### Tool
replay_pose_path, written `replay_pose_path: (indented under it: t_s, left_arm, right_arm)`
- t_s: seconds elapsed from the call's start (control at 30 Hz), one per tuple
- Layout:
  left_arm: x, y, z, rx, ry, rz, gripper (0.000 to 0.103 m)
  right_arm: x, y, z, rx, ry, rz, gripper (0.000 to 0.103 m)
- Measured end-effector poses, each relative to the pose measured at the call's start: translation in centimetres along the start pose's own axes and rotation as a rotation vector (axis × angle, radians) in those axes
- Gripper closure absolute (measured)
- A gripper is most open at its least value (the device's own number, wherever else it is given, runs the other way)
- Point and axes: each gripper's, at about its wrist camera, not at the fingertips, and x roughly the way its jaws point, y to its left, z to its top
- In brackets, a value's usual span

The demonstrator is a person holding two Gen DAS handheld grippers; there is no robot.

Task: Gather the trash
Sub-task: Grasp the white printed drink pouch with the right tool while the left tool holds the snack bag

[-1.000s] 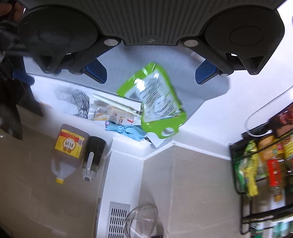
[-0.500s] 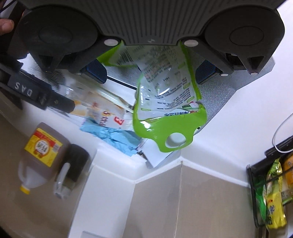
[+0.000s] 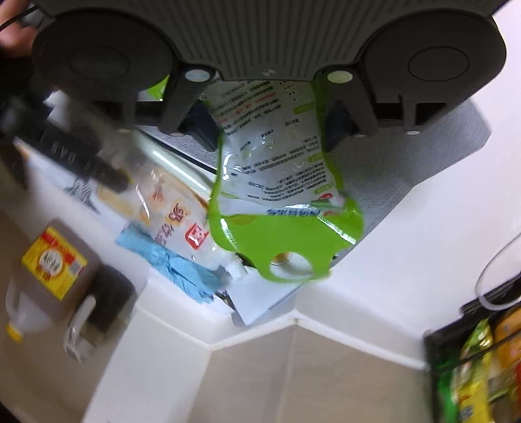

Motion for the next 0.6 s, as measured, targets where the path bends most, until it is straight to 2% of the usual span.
replay_pose_path:
  t_s: [0.07, 0.1, 0.13, 0.17, 0.23, 0.33, 0.47, 0.6]
  left_arm:
    - [-1.3, 0.1, -0.1, 0.005, -0.035, 0.008, 0.052]
    - [-1.9, 0.1, -0.2, 0.01, -0.05, 0.014, 0.057]
    - [-2.5, 0.2, -0.3, 0.01, -0.062, 0.016, 0.057]
    - [-3.1, 0.4, -0.5, 0.005, -0.073, 0.013, 0.058]
    - [-4.0, 0.8, -0.8, -0.003, -0.09, 0.007, 0.058]
    - [-5.2, 1.0, -1.3, -0.002, -0.109, 0.0, 0.058]
    - [-6.8, 1.2, -2.4, 0.007, -0.122, -0.012, 0.058]
    - [-9.1, 1.4, -3.9, 0.032, -0.152, -0.026, 0.058]
  right_arm:
    - [-1.0, -0.3, -0.3, 0.005, -0.016, 0.0, 0.069]
    - [-1.5, -0.5, -0.4, 0.003, -0.032, -0.005, 0.07]
    - [-2.2, -0.5, -0.5, 0.0, -0.053, -0.018, 0.075]
    - [-2.9, -0.7, -0.6, -0.004, -0.078, -0.024, 0.094]
    - [-4.6, -1.0, -0.7, 0.006, -0.12, -0.01, 0.094]
    - [-6.9, -1.3, -1.3, -0.028, -0.192, -0.044, 0.095]
    - [-9.4, -2.2, -2.1, -0.033, -0.226, -0.08, 0.095]
    - [-13.2, -3.9, -3.6, -0.006, -0.228, -0.157, 0.094]
